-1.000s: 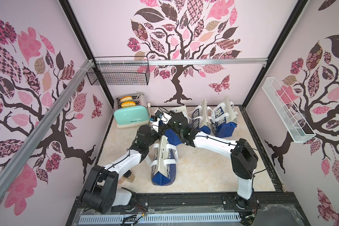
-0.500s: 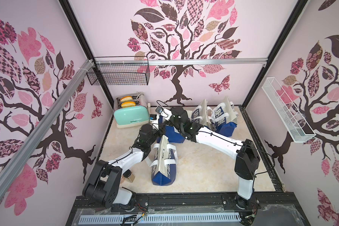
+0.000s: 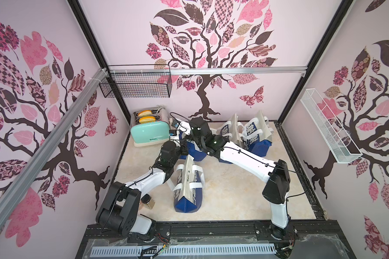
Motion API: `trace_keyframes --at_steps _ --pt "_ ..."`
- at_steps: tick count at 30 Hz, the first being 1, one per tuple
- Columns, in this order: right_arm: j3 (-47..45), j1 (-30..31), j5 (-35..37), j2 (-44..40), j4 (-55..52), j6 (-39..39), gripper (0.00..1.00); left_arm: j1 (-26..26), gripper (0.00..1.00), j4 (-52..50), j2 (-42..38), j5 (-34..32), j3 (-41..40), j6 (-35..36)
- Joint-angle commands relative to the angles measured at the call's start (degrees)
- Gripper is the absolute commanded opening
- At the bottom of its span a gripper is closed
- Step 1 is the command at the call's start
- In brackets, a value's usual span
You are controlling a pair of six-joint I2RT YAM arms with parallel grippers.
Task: Open the takeout bag
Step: Open the takeout bag at the center of the board.
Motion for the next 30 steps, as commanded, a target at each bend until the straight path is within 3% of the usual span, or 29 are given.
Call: trace_keyframes --at_steps 1,10,16,25,30 --pt "5.8 -0.9 0.9 -1.8 -1.0 3.5 0.0 0.4 0.0 -5.0 1.1 -0.2 -2.8 -1.5" --pt "-7.8 -4.9 -7.4 -4.6 5.1 18.2 0.0 0.3 0.0 -3.0 -1.1 3.9 -3.0 -1.4" --pt "-11.3 -5.4 -8.1 -2.9 9.7 18.4 0.0 0.3 0.0 -2.8 -1.9 4.3 -2.8 -1.0" --pt "-13.3 -5.8 -7.0 -0.2 13.4 17.9 0.26 0.3 0.0 -3.0 -3.4 4.8 -2.7 -0.5" --pt "-13.9 -5.8 -4.6 1.4 15.5 16.9 0.28 0.3 0.0 -2.8 -4.2 4.9 -3.1 -0.2"
